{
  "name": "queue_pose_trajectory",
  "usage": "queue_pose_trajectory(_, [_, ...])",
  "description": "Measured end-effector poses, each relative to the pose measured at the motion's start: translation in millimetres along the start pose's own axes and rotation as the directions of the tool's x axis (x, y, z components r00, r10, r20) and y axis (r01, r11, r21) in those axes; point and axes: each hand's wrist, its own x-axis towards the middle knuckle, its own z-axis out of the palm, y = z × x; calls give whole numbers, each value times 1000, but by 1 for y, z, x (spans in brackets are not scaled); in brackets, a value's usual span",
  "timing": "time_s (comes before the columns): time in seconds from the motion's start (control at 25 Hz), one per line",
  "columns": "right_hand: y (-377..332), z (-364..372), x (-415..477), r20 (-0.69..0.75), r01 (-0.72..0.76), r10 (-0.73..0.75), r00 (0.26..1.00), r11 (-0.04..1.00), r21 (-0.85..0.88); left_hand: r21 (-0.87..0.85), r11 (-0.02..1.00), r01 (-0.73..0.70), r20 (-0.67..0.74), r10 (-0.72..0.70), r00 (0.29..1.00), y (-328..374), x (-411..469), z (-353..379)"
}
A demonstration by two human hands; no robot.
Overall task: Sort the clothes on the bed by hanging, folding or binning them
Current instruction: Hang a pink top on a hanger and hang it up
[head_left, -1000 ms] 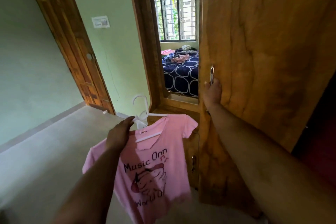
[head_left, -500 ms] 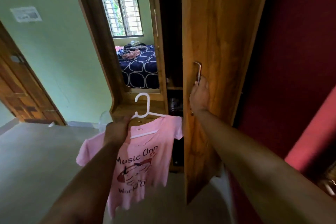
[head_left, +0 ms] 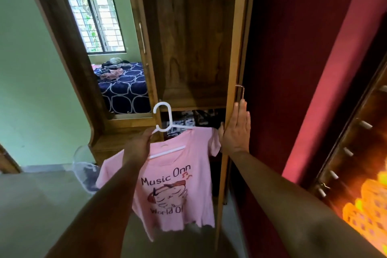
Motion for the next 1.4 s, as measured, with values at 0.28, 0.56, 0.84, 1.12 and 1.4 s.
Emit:
queue_pose_trajectory(0.28, [37,-11,-10,-18,95,-101,995,973,-212,32,986,-165,-42,166,985,40,21,10])
queue_pose_trajectory(0.56, [91,-42,-13,122,192,-155,980,893,-408,207,942,-265,-129,295,947,64,32,17])
queue_pose_trajectory(0.84, [95,-44,-9,245,269,-208,947,930,-251,192,946,-261,-116,286,951,86,35,24])
queue_pose_trajectory(1.12, [62,-30,18,590,224,-186,786,975,10,127,949,-288,-117,303,946,99,56,18])
queue_pose_trajectory(1.4, [47,-21,71,427,8,-25,904,999,42,-53,972,-229,-206,213,955,113,83,-5])
